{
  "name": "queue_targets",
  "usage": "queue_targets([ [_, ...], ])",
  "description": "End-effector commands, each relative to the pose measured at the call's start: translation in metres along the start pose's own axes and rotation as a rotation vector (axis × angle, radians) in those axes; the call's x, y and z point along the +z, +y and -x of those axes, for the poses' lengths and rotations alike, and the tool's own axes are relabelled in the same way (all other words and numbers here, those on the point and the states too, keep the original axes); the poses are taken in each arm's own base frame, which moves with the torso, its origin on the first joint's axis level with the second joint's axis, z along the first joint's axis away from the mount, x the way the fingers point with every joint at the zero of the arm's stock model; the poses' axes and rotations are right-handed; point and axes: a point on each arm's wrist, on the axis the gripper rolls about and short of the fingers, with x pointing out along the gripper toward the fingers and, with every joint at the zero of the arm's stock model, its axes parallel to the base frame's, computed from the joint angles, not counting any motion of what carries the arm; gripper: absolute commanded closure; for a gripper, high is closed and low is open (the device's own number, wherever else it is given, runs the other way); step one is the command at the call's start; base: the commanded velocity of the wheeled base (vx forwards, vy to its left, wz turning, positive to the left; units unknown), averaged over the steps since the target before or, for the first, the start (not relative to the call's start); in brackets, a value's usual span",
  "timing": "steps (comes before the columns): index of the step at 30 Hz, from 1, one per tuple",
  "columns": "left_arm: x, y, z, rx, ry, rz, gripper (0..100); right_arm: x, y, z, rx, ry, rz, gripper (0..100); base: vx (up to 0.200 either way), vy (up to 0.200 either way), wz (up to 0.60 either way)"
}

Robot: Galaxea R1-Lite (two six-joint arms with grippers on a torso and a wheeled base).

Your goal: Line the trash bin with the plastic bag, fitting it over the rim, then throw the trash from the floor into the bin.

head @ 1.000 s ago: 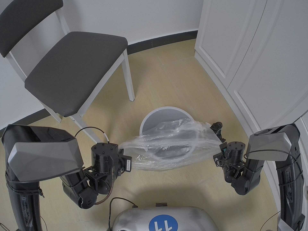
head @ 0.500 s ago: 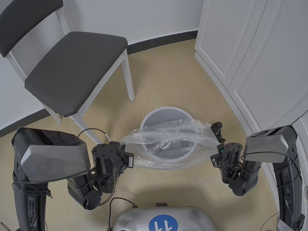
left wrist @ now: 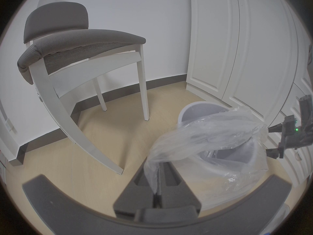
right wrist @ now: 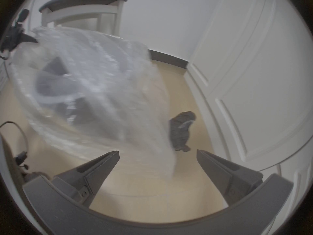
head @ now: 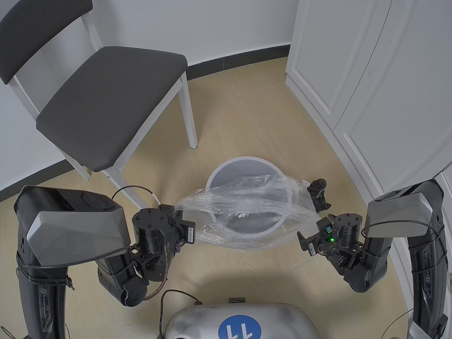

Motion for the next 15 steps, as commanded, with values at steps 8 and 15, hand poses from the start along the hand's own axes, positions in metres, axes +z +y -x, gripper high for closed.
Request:
queue_targets([
  [8,0.000,0.001,-0.001,0.004,0.000,0.001,100,0.012,-0.042,0.048,0.169,-0.055,-0.024,0,0.000,0.000,0.00],
  [15,0.001,0.002,-0.001,0.006,-0.002,0.002,100,0.027,-0.041,0.075,0.259,-0.115,-0.013,0,0.000,0.000,0.00],
])
